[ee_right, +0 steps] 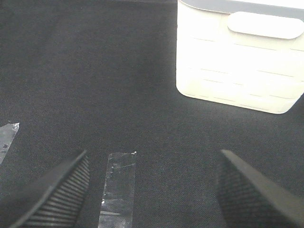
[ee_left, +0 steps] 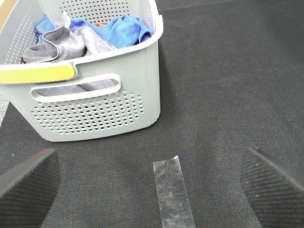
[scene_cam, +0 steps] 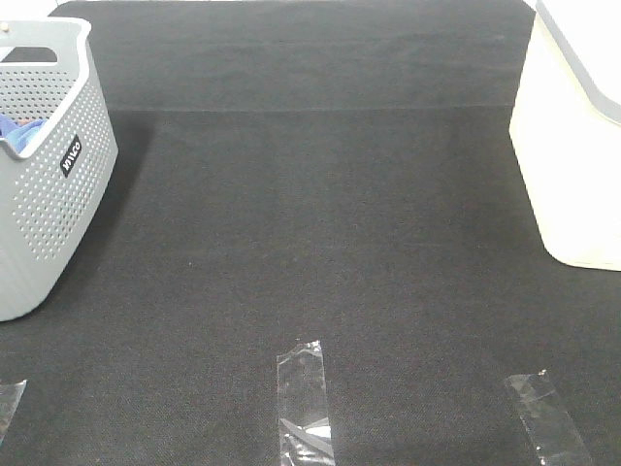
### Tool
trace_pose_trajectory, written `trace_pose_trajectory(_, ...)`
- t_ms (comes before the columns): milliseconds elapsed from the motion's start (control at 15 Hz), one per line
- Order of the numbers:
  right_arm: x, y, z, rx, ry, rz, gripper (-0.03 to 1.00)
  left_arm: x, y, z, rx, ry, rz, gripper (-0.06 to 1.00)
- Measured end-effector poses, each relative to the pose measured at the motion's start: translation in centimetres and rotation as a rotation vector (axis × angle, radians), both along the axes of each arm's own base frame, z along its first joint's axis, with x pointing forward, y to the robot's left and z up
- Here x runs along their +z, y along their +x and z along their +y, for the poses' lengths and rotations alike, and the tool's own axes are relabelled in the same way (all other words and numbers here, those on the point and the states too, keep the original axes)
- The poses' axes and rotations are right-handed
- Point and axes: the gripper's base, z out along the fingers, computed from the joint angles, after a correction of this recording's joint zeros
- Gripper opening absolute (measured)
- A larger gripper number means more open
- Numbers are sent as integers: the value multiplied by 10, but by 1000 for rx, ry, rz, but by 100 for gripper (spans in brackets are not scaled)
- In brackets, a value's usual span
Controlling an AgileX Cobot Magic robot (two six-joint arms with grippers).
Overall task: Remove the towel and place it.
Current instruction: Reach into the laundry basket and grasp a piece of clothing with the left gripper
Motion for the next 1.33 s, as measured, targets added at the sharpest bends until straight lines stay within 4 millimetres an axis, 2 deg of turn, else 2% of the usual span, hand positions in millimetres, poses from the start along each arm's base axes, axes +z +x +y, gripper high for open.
trace_pose_trajectory(1333, 0, 0, 0, 0, 0, 0, 70, 0, 0, 0, 0, 0, 0, 99)
